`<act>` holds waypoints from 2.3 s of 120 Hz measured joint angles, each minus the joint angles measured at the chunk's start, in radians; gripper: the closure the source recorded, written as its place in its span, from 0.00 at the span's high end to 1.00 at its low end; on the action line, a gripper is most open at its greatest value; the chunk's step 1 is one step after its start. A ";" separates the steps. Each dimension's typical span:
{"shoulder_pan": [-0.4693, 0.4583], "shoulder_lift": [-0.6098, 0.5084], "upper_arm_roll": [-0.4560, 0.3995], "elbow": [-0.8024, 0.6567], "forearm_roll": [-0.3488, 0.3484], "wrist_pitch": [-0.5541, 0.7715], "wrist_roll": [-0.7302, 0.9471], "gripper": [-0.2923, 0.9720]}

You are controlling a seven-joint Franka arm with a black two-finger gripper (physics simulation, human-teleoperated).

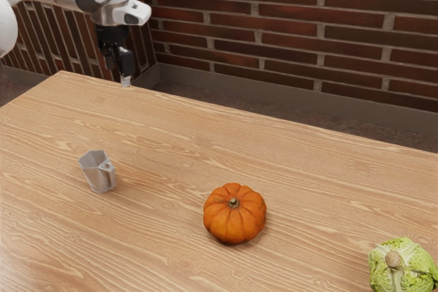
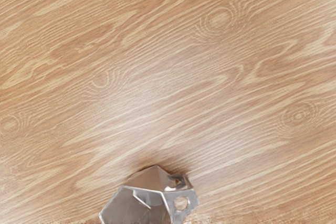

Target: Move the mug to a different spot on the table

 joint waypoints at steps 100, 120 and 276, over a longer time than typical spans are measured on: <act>-0.089 -0.077 0.047 -0.728 0.359 0.673 0.556 0.75; -0.087 -0.050 0.087 -0.790 0.377 0.754 0.609 0.75; -0.080 -0.012 0.137 -0.813 0.417 0.877 0.748 0.31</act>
